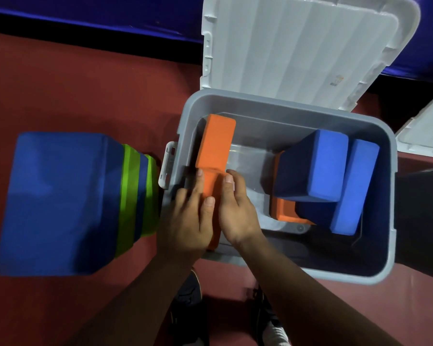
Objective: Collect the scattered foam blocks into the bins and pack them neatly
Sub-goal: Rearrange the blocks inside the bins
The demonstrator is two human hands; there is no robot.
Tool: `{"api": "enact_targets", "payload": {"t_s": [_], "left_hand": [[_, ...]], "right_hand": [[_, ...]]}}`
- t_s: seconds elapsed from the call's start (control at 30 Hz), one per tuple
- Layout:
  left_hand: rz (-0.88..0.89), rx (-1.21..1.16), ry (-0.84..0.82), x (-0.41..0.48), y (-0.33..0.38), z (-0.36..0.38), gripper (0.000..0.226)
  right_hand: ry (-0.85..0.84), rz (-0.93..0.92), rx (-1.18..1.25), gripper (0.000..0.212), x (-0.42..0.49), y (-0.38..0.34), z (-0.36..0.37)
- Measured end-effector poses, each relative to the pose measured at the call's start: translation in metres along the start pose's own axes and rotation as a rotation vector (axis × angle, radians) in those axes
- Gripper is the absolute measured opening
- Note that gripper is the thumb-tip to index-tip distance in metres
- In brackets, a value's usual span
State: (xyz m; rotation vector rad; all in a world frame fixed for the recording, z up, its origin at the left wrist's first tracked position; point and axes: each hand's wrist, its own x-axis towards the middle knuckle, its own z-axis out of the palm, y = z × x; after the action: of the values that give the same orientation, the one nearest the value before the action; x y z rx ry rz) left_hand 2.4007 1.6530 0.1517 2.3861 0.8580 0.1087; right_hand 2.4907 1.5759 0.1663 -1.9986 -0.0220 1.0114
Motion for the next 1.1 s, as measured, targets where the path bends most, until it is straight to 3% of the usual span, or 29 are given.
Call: {"api": "enact_targets", "payload": {"t_s": [0.23, 0.33, 0.43, 0.53, 0.67, 0.8, 1.1], "left_hand": [[-0.065, 0.058, 0.045, 0.004, -0.01, 0.025, 0.065], [-0.105, 0.084, 0.07, 0.004, -0.01, 0.034, 0.06], [0.04, 0.164, 0.171, 0.003, -0.014, 0.041, 0.051], [0.009, 0.168, 0.212, 0.02, -0.007, 0.039, 0.054], [0.071, 0.068, 0.181, 0.049, 0.001, 0.052, 0.062], [0.07, 0.166, 0.172, 0.045, -0.011, 0.073, 0.051], [0.006, 0.322, 0.085, 0.049, -0.009, 0.105, 0.061]], "right_hand": [[-0.09, 0.049, 0.032, 0.04, 0.027, 0.022, 0.007], [-0.107, 0.053, 0.045, 0.058, 0.036, 0.032, 0.01], [-0.154, 0.05, 0.035, 0.068, 0.041, 0.033, 0.006], [-0.149, 0.041, 0.037, 0.054, 0.046, 0.026, -0.006], [-0.073, 0.007, 0.056, 0.057, 0.064, 0.028, -0.007], [-0.046, -0.04, 0.053, 0.075, 0.077, 0.046, 0.01], [-0.032, -0.063, 0.068, 0.06, 0.107, 0.073, 0.0]]}}
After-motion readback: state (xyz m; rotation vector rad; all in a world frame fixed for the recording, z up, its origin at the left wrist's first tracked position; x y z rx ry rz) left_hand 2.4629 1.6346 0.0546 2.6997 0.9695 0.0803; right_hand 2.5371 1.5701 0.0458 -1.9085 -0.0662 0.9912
